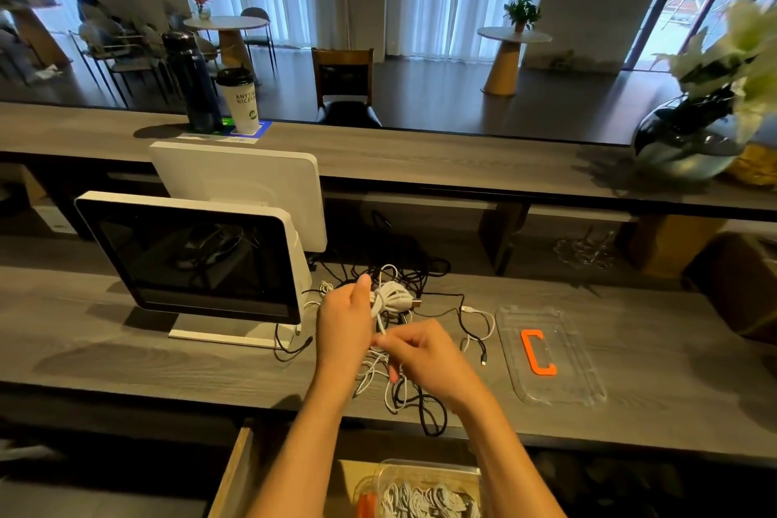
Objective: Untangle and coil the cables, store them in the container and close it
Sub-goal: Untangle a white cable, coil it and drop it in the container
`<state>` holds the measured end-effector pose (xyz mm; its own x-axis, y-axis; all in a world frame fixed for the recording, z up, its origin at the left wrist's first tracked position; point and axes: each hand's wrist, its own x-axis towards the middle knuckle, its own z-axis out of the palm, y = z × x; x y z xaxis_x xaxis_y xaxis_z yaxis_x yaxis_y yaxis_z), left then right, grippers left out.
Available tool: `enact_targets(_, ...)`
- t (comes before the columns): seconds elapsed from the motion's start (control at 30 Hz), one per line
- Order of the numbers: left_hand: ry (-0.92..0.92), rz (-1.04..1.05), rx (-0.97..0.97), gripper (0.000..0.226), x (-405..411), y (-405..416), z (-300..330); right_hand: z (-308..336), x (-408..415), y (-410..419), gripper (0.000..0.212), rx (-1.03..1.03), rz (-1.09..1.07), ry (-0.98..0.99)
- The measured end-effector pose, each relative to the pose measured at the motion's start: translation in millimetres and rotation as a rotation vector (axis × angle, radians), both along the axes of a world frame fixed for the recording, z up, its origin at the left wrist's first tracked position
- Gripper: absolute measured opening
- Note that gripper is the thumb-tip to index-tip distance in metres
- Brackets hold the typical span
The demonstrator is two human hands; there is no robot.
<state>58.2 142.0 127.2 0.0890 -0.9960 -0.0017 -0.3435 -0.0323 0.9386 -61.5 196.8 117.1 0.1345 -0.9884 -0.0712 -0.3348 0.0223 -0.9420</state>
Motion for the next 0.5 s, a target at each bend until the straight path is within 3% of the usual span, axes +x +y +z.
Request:
enact_targets(0.17,-0.336,-0.107,-0.016,0.048,8,-9,-4,20,-10,2,0.020,-0.087,0.215,0.409)
enact_targets(0.3,-0.463,-0.336,0.101,0.049,11,-12,-4,32,-20,3,0.019,-0.227,0.169,0.781)
enact_targets(0.4,-0.440,-0.461,0.138,0.046,12,-10,2,34,-28,2,0.021,-0.364,0.018,0.776)
enact_targets(0.5,-0.402,-0.552,0.156,0.043,11,-8,11,30,-35,0,0.014,-0.398,-0.150,0.573)
